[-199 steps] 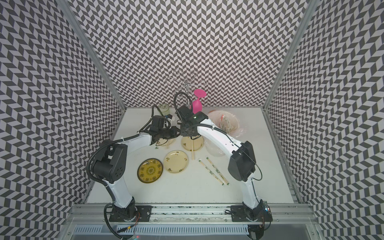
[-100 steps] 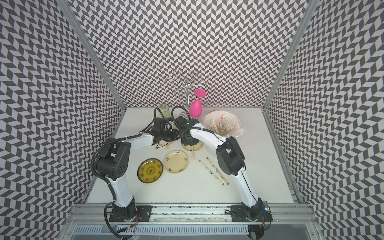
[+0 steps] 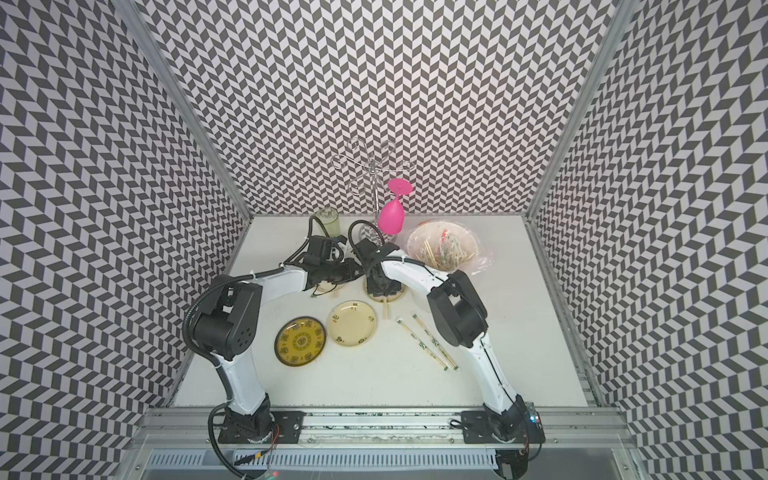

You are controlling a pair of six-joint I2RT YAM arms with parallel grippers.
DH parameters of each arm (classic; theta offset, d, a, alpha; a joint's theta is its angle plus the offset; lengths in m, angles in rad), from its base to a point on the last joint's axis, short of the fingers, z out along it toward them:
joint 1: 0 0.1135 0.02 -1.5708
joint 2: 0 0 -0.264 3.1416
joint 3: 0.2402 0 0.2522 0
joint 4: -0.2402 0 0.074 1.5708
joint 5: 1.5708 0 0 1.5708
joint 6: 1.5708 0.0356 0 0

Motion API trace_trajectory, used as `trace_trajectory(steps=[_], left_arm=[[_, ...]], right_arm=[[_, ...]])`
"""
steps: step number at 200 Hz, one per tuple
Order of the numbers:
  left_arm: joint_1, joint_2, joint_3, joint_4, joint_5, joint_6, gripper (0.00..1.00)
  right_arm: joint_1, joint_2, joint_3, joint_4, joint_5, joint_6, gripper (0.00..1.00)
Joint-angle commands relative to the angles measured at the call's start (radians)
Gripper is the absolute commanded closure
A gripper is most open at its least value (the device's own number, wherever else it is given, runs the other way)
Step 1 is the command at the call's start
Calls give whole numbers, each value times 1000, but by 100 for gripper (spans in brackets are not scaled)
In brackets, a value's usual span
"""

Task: Remove the packaging of disposable chopsticks
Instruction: Adjust the disposable chopsticks at the plate.

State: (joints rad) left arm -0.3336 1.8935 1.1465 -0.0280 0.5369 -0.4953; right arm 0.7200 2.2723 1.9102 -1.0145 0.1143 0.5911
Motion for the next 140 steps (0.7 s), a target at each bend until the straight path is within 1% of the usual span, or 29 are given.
trace_trajectory(steps=[1,61,140], left_arm=[[-2,4,18,8,11,-8,84],[-1,4,19,10,17,-7,84],[-1,8,19,14,23,-11,84]], right_arm=[[-9,22,-19,22,-11,3,74],[-15,33,-31,38,-32,2,77],[-23,38,-33,39,-44,2,89]])
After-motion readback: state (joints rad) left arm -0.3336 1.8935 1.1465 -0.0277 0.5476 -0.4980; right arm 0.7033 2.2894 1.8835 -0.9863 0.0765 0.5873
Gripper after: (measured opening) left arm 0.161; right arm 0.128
